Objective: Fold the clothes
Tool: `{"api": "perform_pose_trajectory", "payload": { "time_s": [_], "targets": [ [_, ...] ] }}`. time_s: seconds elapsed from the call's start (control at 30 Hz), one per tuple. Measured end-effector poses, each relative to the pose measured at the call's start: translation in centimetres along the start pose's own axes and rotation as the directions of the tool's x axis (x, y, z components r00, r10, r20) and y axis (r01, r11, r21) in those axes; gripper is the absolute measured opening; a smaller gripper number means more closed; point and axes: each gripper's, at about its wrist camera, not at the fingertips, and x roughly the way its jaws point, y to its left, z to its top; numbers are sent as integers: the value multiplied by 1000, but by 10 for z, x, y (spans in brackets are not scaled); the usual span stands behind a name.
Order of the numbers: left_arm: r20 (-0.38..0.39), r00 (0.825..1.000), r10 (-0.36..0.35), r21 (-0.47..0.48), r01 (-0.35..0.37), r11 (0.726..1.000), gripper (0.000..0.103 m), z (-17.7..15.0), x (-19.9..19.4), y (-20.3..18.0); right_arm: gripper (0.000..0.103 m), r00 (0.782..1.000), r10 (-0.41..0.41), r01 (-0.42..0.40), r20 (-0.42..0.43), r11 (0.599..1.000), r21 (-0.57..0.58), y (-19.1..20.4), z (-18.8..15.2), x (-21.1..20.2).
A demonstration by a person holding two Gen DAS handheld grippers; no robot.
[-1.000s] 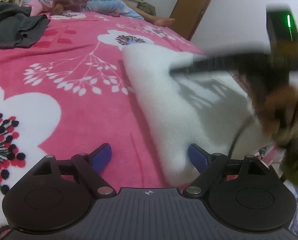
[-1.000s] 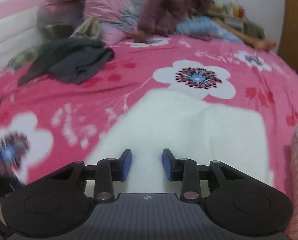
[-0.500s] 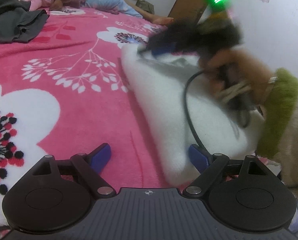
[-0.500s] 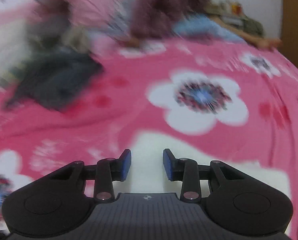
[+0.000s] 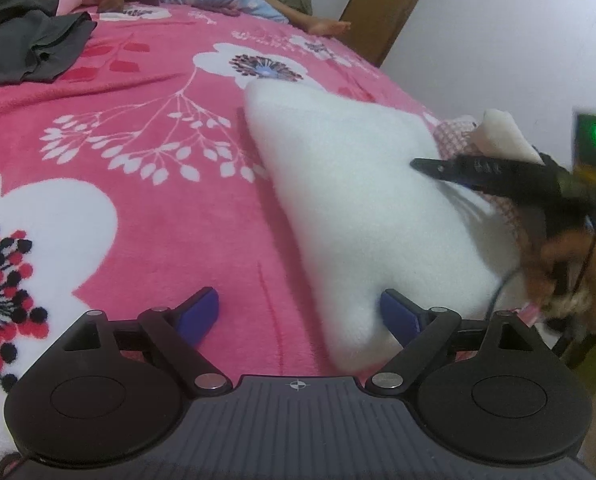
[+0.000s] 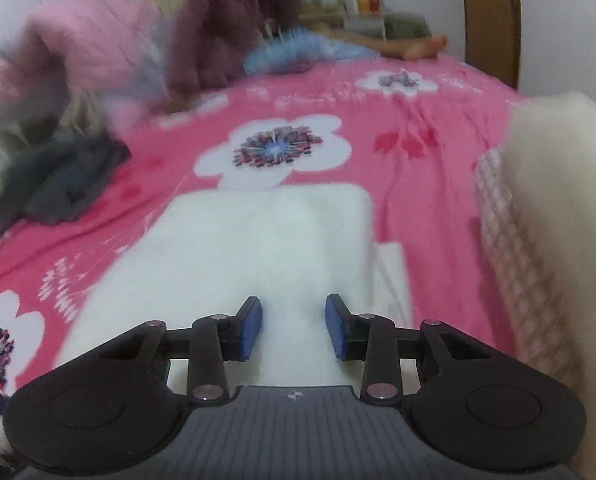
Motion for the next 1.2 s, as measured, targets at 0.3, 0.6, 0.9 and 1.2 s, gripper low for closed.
{"api": "perform_pose_trajectory", "payload": {
  "time_s": [0.3,0.6,0.9,1.2],
  "targets": [
    [85,989,121,146,-132,980,88,25,-22,-32,36,993,37,-34,110,999,-31,19,-12,-89],
    [31,964,263,286,-260,922,92,32,12,-74,40,994,24,-30,106,998,52,11,-36,-102],
    [16,949,315,267,-307,913,95,31,14,-83,38,999,-32,33,10,994,-105,37,-75,-80],
    [4,942,335,276,-322,906,97,32,19,-89,41,999,12,-10,34,998,-68,36,-90,-67]
  ]
}}
